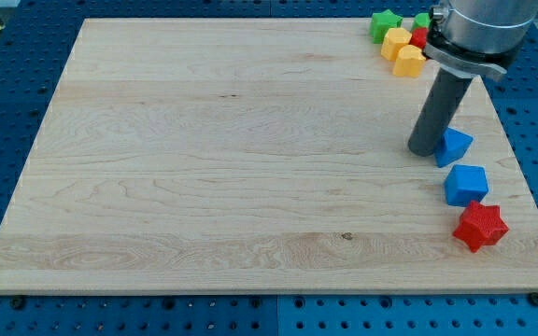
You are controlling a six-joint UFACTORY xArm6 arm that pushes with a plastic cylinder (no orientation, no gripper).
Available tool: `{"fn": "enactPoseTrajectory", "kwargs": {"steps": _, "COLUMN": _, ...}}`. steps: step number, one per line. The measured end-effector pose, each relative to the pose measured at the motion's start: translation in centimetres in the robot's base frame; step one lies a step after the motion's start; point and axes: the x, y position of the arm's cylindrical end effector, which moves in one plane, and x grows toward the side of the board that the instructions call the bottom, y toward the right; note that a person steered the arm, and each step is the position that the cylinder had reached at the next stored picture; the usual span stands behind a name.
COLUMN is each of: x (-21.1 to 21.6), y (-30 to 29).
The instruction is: Slide the group of blocks slightly down
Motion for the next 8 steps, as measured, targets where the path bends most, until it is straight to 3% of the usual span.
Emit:
{"fn": "enactPoseTrajectory", "kwargs": {"steps": 3, "x": -14.1, "y": -7.7}}
{"fn": "enactPoseTrajectory", "kwargs": {"steps": 5, "x": -23.4, "y": -6.6}}
{"fn": "enactPoseTrajectory", "kwargs": {"steps": 6, "x": -26.1, "y": -5.2}}
{"fn": "enactPoseTrajectory", "kwargs": {"steps": 8, "x": -26.2, "y": -1.9}}
